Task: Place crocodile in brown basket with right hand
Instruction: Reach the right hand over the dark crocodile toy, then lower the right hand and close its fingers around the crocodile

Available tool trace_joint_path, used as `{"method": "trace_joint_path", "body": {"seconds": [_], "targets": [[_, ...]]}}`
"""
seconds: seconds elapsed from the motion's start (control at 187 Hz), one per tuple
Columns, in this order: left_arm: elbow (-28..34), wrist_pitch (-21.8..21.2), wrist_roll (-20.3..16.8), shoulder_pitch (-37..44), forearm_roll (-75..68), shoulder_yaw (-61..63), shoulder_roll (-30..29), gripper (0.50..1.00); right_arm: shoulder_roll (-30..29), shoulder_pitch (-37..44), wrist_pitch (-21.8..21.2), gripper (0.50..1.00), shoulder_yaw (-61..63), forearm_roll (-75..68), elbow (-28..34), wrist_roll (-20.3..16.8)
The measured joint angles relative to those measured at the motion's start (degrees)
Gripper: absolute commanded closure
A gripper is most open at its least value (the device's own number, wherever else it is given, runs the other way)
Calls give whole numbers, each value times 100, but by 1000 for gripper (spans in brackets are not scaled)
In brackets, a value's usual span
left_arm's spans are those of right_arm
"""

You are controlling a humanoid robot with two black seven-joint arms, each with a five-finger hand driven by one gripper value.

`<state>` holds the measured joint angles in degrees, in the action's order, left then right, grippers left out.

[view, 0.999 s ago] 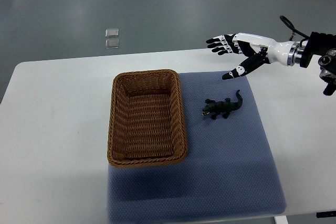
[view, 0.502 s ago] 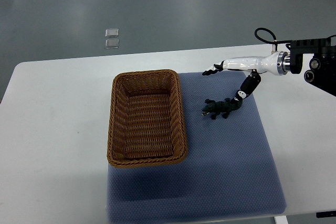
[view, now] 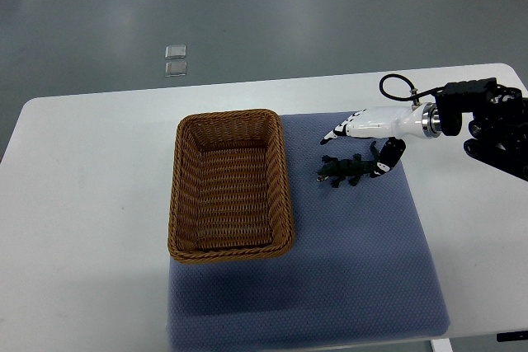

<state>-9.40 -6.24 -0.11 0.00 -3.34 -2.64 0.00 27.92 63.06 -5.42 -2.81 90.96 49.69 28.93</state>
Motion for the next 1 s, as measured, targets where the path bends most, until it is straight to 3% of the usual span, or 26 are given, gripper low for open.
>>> {"method": "trace_joint_path", "body": {"seconds": [0.353,0.999], "targets": [[0,0,0,0,0,0,0,500,-17,13,387,576,-204,346,3,76],[0,0,1,0,0,0,0,500,-114,-4,646,579,-419,818,-9,164]]}}
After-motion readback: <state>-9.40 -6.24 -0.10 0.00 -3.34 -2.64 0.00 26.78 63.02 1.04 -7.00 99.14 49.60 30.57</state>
